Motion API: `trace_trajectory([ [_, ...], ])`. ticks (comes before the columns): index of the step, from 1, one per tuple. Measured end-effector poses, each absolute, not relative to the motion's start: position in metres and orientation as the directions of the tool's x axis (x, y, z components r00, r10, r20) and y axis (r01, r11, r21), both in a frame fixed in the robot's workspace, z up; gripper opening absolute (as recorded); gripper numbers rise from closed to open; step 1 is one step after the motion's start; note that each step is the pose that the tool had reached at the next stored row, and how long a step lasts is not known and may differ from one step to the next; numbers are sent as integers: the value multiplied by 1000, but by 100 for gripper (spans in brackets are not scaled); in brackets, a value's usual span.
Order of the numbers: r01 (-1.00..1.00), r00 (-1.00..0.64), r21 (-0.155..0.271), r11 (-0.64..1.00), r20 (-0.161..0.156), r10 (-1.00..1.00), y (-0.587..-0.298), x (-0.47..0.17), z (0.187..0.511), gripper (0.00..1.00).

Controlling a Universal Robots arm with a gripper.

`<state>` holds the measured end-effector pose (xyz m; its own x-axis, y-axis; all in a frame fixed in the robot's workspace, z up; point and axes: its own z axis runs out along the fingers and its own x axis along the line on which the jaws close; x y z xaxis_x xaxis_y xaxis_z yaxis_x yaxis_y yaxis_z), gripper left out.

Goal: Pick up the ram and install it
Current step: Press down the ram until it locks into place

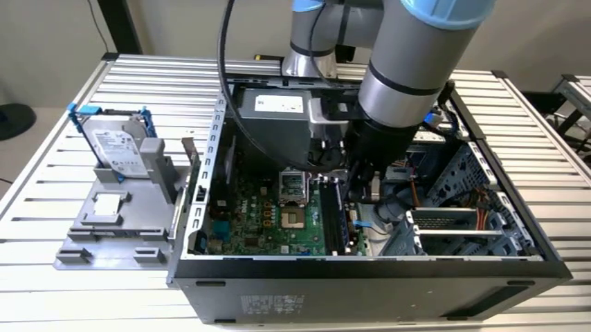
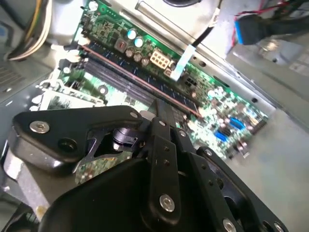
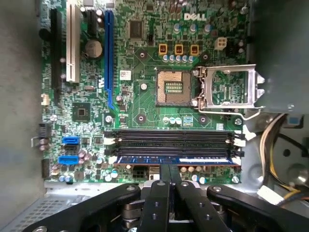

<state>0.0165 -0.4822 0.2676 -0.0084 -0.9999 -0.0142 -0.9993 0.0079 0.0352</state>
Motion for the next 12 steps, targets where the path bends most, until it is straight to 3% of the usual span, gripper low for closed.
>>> trace_trajectory([
  [6,-999,-8,35,8,-14,-1000,-482,17,294,0],
  [12,-999,-8,36,8,-14,-1000,-482,17,295,0],
])
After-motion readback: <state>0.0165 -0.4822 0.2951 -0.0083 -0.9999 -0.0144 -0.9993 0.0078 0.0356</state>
